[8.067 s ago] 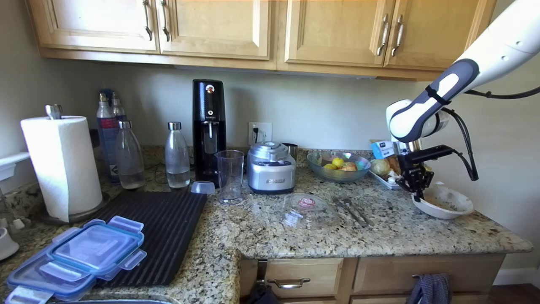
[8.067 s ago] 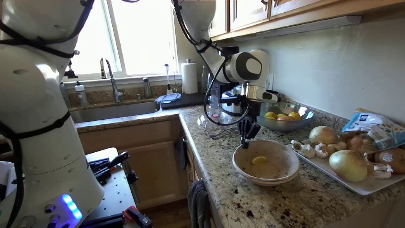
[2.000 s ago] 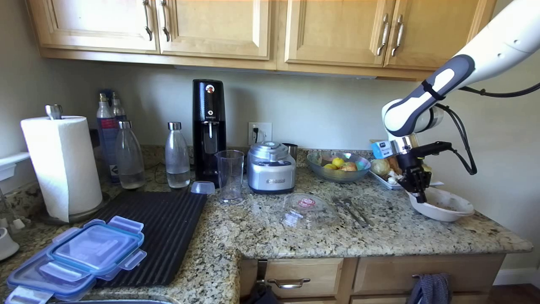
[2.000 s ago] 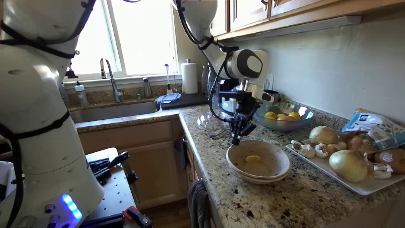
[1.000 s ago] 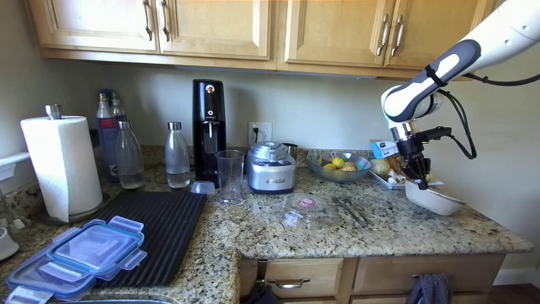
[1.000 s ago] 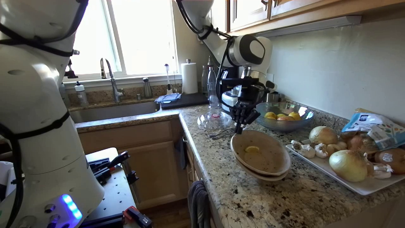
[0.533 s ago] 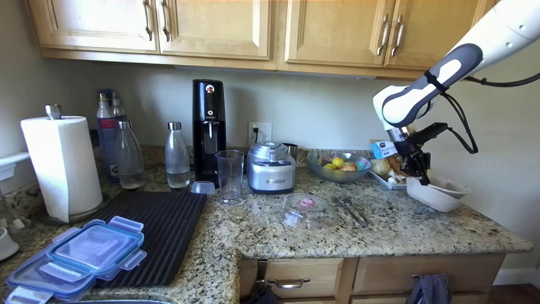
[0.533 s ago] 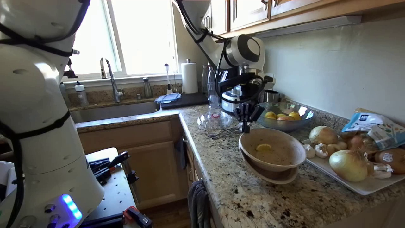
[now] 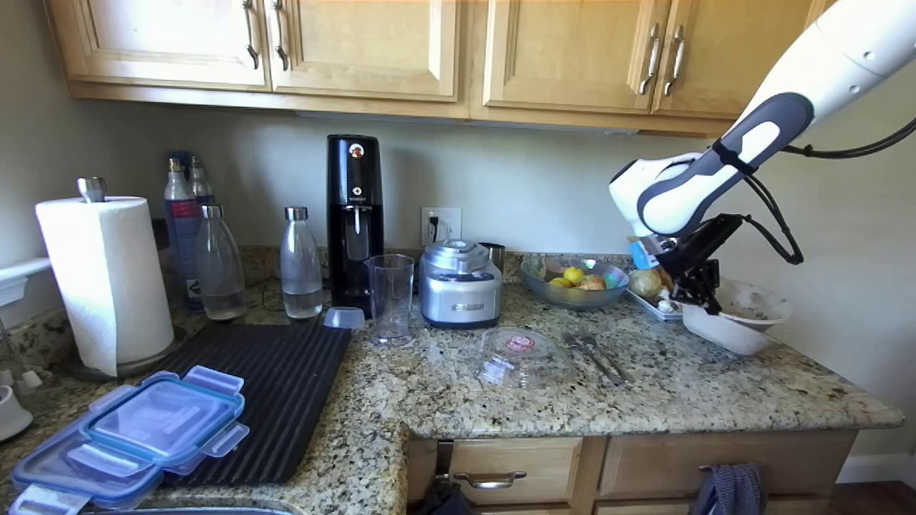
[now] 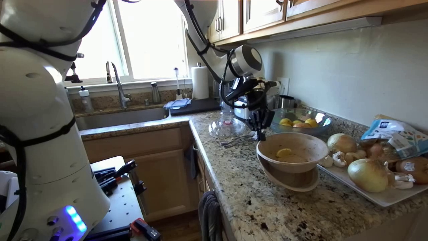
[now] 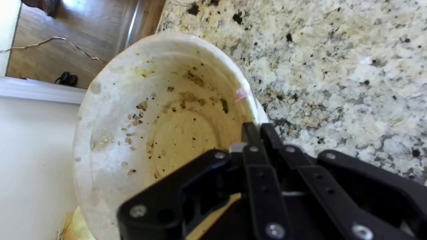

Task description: Pick the forks from the bowl and put it on the counter, then unstack the bowls

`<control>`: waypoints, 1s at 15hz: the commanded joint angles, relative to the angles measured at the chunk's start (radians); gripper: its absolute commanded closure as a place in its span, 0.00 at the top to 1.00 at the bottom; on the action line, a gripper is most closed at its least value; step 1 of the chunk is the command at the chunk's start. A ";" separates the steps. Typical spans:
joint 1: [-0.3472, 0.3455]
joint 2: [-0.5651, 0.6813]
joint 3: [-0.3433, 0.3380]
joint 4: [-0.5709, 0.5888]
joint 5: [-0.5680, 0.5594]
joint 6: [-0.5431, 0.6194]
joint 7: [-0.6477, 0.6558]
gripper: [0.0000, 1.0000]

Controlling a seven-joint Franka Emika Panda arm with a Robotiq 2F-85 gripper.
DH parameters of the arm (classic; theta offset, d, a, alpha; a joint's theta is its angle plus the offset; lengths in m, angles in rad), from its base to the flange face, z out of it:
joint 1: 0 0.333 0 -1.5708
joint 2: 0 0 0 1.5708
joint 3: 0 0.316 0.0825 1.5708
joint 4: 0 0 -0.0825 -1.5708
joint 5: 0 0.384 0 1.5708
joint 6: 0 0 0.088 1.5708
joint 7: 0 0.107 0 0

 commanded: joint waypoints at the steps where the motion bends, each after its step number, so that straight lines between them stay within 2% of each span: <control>1: 0.035 0.017 -0.015 -0.049 -0.076 0.066 0.081 0.07; 9: 0.051 0.126 -0.027 -0.046 -0.175 0.161 0.150 0.07; 10: 0.051 0.130 -0.027 -0.046 -0.184 0.164 0.154 0.32; 11: 0.053 0.130 -0.029 -0.048 -0.195 0.164 0.160 0.33; 15: 0.045 0.091 -0.017 -0.075 -0.217 0.176 0.155 0.58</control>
